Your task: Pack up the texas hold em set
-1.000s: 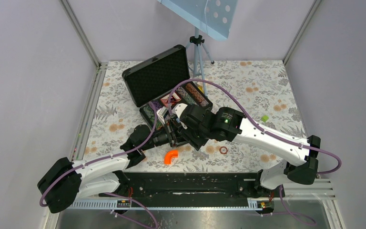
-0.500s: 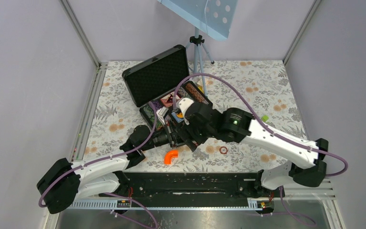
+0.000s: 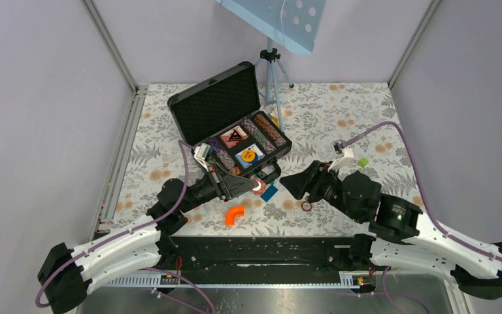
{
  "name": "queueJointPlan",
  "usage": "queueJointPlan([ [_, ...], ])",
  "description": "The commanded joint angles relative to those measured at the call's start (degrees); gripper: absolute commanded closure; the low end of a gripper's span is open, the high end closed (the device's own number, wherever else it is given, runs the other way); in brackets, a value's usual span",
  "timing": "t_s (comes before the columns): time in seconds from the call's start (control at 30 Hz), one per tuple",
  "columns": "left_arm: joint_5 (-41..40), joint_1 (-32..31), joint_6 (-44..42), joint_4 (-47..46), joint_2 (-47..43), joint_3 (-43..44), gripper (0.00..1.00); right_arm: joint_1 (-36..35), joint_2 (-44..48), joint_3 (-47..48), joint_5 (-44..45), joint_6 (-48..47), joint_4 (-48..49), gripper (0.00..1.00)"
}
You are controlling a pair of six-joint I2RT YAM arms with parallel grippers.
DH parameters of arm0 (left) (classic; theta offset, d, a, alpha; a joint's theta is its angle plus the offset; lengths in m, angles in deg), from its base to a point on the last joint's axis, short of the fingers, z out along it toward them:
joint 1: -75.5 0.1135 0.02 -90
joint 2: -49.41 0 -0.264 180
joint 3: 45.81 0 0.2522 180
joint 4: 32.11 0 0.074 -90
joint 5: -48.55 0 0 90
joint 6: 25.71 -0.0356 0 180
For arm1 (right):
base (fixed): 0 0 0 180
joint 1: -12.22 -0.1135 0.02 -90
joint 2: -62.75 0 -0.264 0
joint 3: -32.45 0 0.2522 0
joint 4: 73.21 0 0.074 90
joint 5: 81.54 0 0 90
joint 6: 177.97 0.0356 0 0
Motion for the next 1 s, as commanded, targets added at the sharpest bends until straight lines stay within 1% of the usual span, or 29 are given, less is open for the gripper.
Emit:
queueJointPlan([
  [0.0,-5.6,-0.2,-2.4,0.0,-4.1,1.6,1.0,0.6,1.8,-7.1,-2.9,11.8,18.2,0.35],
  [0.1,-6.7,-0.2,-2.9,1.0,-5.7,1.4,1.0,1.0,1.2,-8.9,-6.9,12.1,24.8,0.33],
  [0.23,-6.8,-0.1,-3.5,2.5,-6.4,1.9,1.0,1.7,-2.4,-7.5,-12.0,11.5,27.2,0.34],
  [0.37,-6.6,-0.2,-3.5,3.0,-6.8,2.0,1.0,2.0,-5.2,-7.2,-14.8,11.9,31.0,0.35],
  [0.5,-6.6,-0.2,-3.5,3.2,-7.4,2.1,1.0,2.3,-6.5,-7.2,-15.0,13.2,31.1,0.39],
  [0.77,-7.8,-0.2,-3.6,4.0,-9.0,2.3,1.0,2.9,-6.1,-8.1,-15.8,13.7,30.6,0.46],
  [0.97,-8.1,-0.2,-2.7,3.0,-9.7,2.6,1.0,3.0,-6.3,-8.1,-17.5,13.2,31.2,0.46],
])
